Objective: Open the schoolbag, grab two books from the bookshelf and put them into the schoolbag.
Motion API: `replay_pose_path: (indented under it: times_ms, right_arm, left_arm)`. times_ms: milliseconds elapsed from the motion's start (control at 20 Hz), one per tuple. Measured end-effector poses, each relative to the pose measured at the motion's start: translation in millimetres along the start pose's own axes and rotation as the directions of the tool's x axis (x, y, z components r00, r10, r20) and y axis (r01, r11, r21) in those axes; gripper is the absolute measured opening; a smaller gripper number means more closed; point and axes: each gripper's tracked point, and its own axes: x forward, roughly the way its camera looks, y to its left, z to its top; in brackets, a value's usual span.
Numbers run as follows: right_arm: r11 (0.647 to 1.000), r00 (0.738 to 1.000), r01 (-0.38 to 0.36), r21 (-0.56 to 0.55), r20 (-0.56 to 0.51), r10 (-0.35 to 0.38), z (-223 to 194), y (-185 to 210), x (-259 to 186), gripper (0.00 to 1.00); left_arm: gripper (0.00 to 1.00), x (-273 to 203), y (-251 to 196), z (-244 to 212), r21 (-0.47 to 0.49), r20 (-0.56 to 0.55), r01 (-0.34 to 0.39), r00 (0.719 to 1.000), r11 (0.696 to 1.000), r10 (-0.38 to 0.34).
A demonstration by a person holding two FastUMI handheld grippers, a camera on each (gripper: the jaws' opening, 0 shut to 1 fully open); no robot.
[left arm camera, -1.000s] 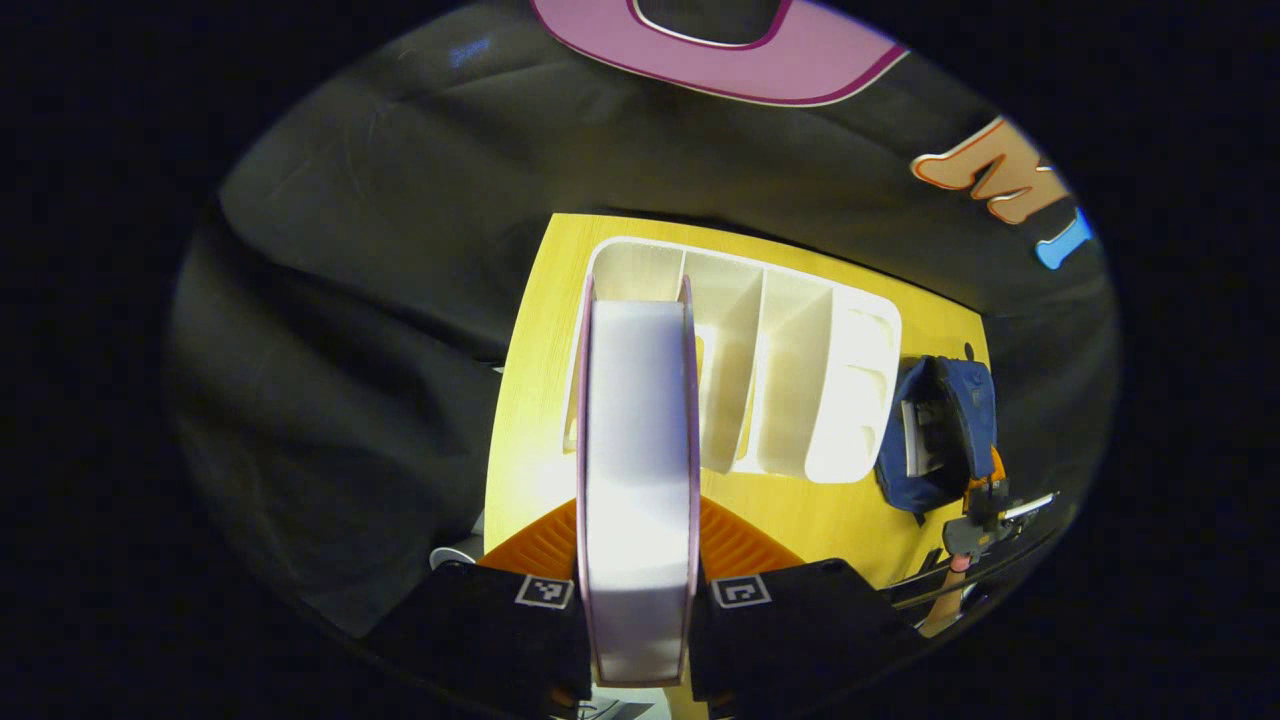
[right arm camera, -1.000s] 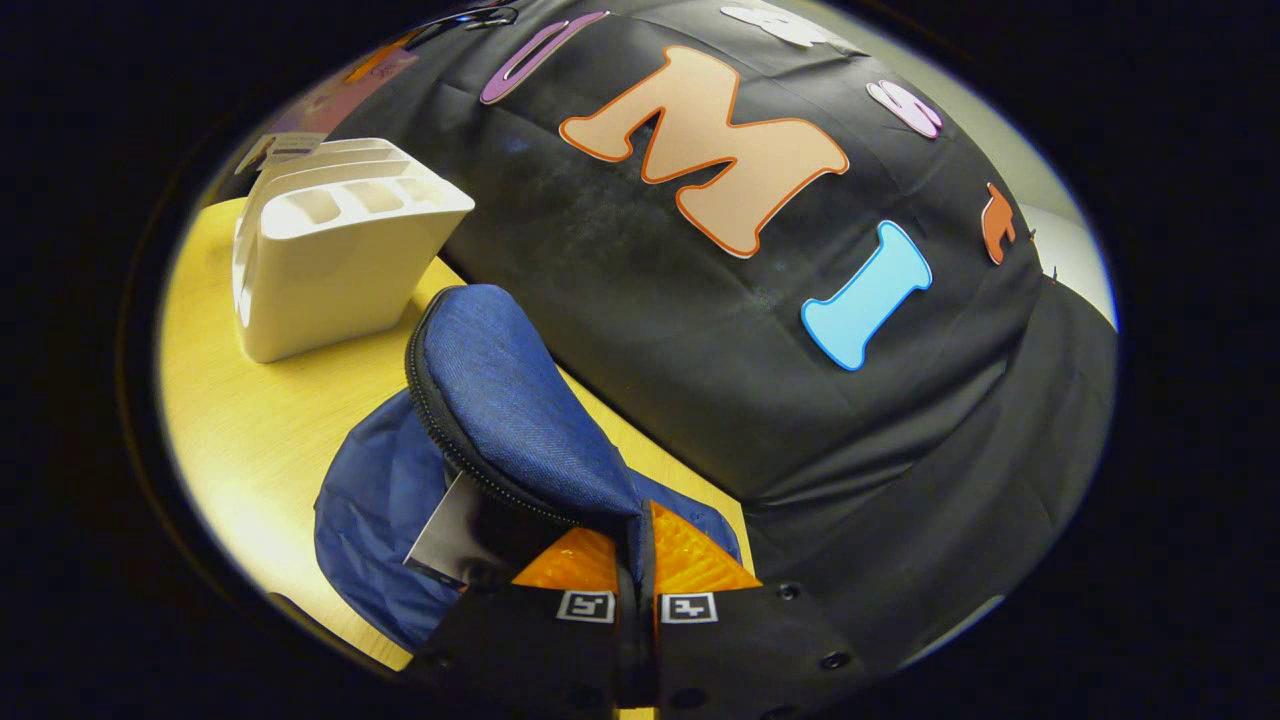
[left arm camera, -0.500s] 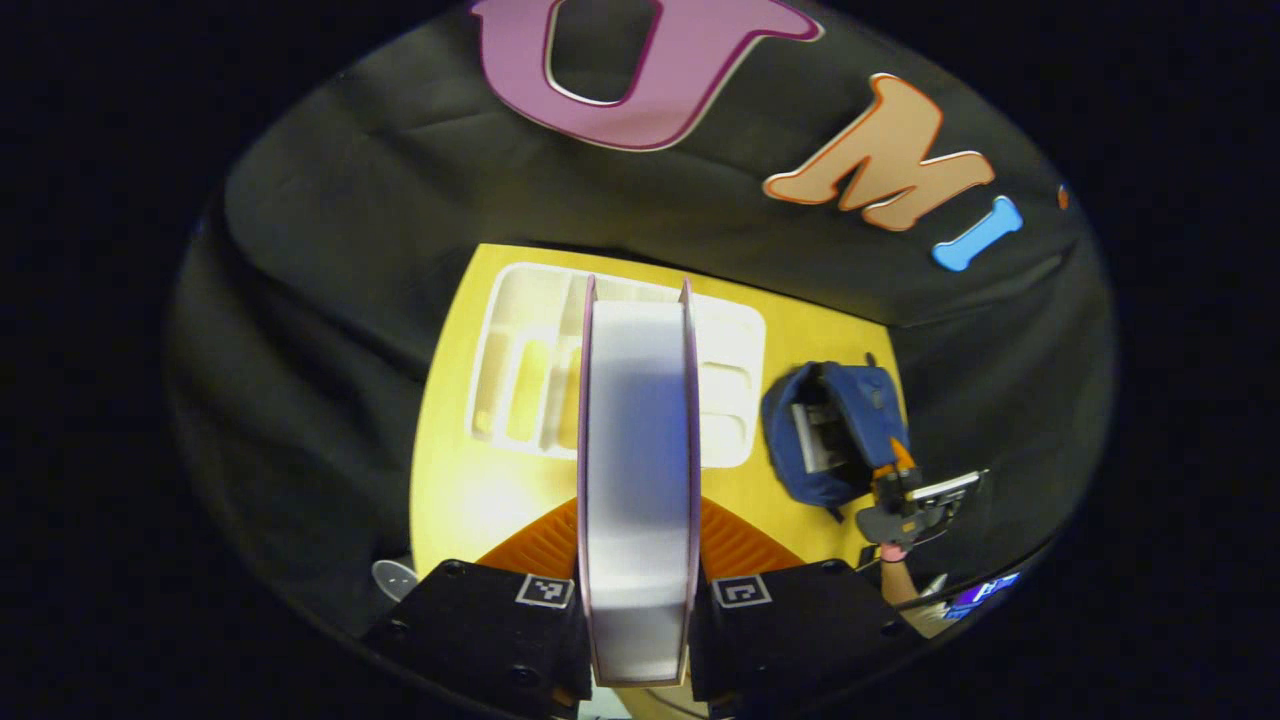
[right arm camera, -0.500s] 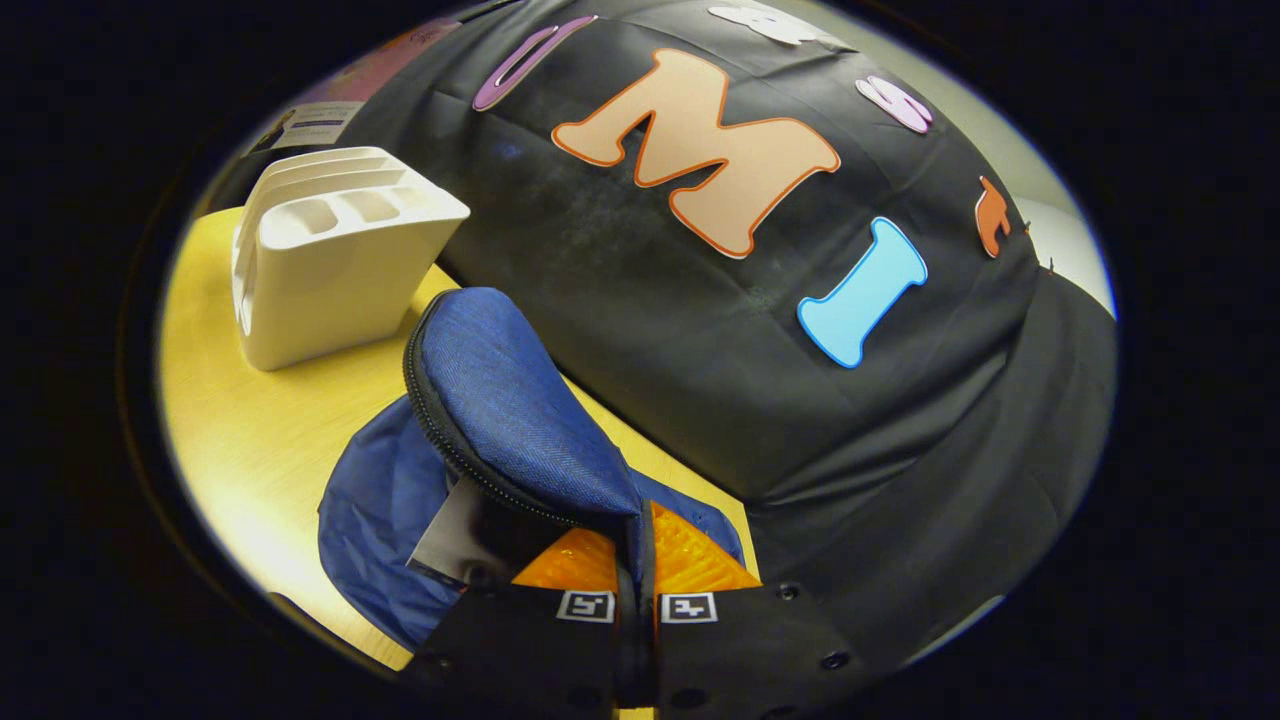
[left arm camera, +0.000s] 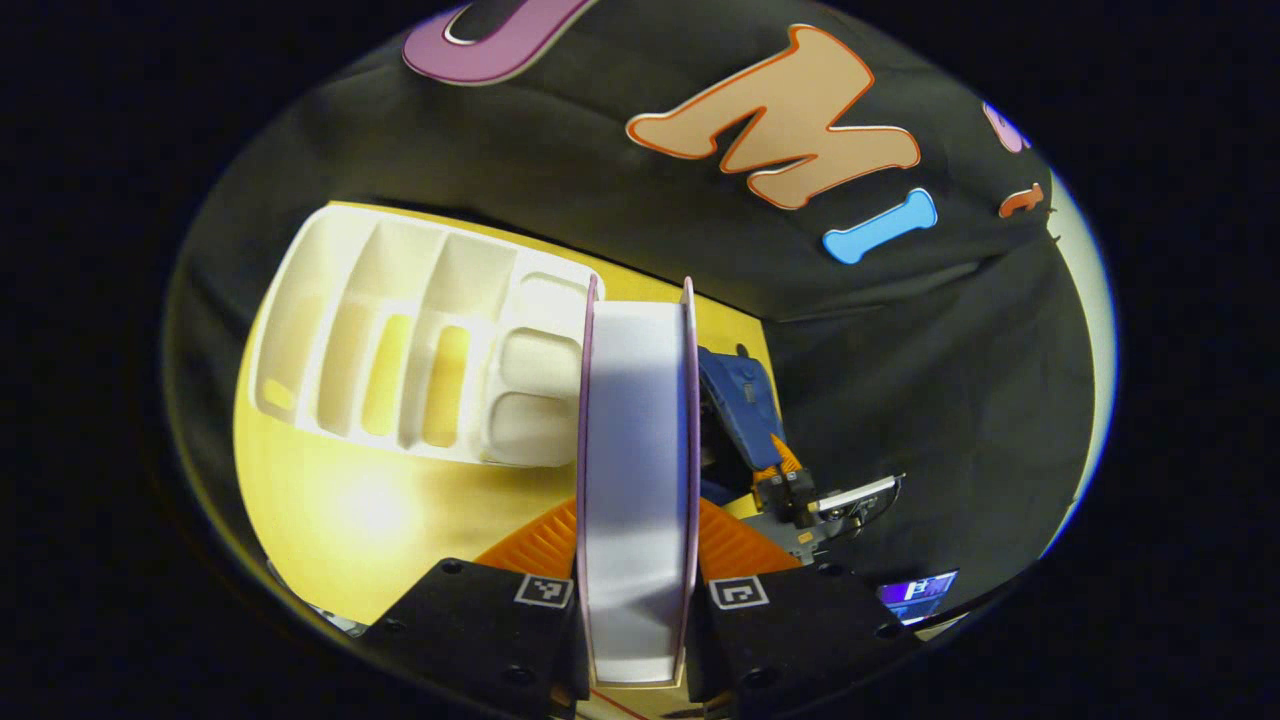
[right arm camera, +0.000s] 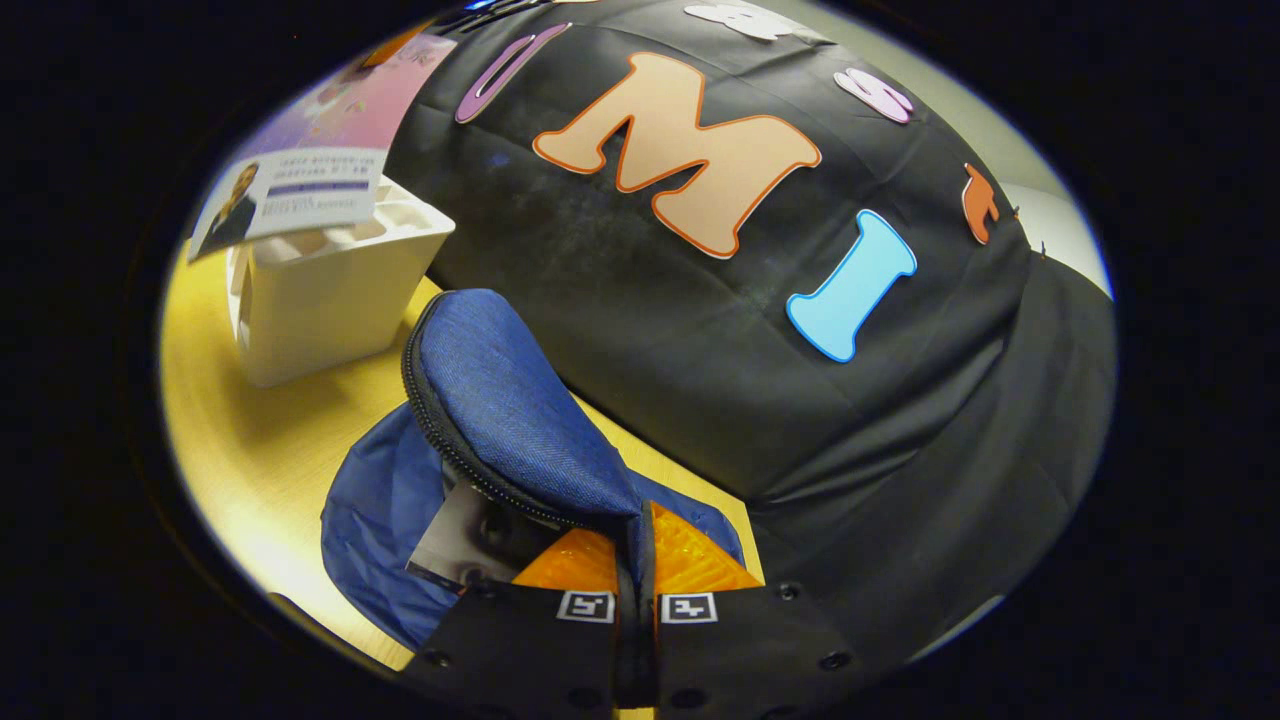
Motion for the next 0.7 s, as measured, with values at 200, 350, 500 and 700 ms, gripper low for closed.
replay_pose_path:
  times_ms: [200,350,500,700]
  right_arm:
    - [1.000,1.000,0.001,0.015,0.001,-0.001,2.2,-2.4,0.4,0.02]
    - [1.000,1.000,0.005,0.029,0.003,-0.005,2.1,-4.8,0.2,0.02]
    - [0.999,1.000,0.010,0.053,0.007,-0.010,3.6,-9.0,-0.1,0.03]
    - [0.998,1.000,0.011,0.068,0.013,-0.012,4.9,-10.6,0.1,0.03]
  left_arm:
    - [0.35,67.4,-14.1,-6.0,-0.052,0.021,0.120,0.993,0.991,-0.119]
    - [0.35,118.7,-22.6,-14.6,-0.095,0.038,0.178,0.984,0.980,-0.175]
    - [0.35,162.1,-24.5,-19.4,-0.115,0.065,0.197,0.980,0.974,-0.191]
    - [0.35,197.9,-44.9,-26.5,-0.116,0.087,0.275,0.960,0.954,-0.266]
